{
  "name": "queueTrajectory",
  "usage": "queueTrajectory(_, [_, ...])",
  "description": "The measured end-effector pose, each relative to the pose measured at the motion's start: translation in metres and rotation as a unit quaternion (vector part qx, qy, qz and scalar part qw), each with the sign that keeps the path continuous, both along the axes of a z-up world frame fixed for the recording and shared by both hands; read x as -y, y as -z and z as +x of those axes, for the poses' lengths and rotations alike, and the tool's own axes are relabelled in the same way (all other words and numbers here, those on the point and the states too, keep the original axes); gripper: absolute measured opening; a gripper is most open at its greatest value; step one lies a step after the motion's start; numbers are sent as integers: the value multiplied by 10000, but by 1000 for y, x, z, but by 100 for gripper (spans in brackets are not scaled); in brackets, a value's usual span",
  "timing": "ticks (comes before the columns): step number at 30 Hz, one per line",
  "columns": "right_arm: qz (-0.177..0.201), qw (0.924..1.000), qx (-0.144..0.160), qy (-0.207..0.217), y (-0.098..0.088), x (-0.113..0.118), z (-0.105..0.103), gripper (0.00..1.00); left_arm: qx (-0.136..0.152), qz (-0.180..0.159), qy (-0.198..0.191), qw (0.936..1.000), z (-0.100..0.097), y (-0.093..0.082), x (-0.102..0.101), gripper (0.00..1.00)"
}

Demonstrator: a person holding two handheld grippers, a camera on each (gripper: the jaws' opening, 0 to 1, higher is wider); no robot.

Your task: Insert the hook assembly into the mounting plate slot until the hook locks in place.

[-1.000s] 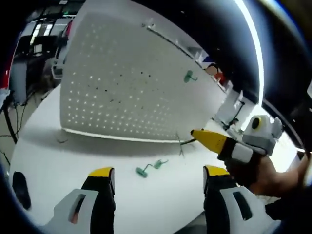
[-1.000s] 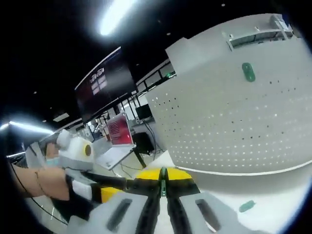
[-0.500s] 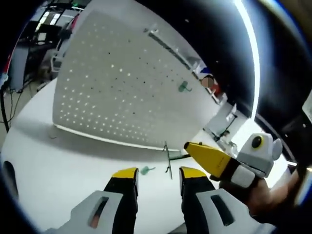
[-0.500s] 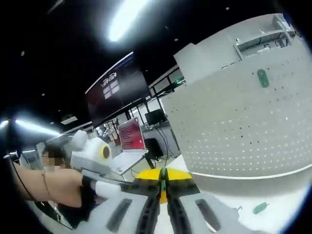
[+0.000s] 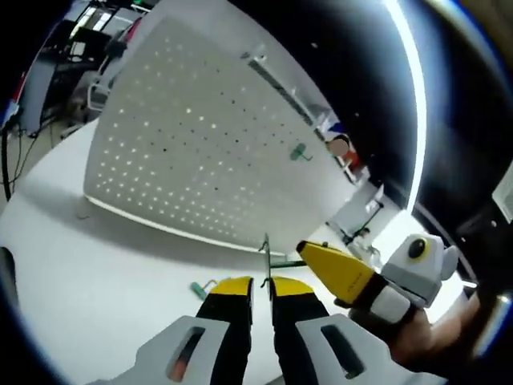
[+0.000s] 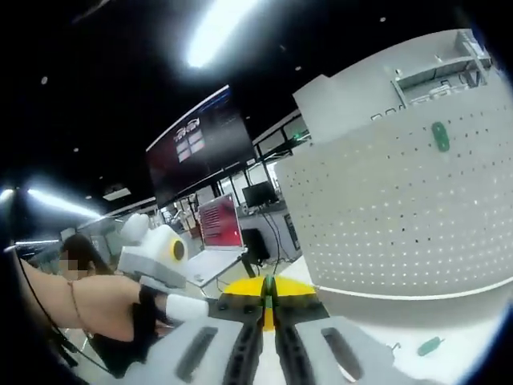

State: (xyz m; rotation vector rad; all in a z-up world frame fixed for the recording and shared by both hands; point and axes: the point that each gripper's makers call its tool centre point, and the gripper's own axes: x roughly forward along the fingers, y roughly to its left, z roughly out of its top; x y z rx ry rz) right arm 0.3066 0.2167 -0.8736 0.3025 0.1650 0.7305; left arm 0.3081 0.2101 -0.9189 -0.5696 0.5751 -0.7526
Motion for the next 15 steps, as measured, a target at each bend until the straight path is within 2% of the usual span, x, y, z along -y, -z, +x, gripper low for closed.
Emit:
queueTrajectory(8, [-91, 9999, 119, 12, -2, 1, -1, 0, 6, 19, 31, 10000, 0, -2, 2, 3])
queueTrajectory(15, [-238, 9997, 20, 71, -1, 2, 0, 0, 143, 258, 65, 9995, 0, -2, 3, 1])
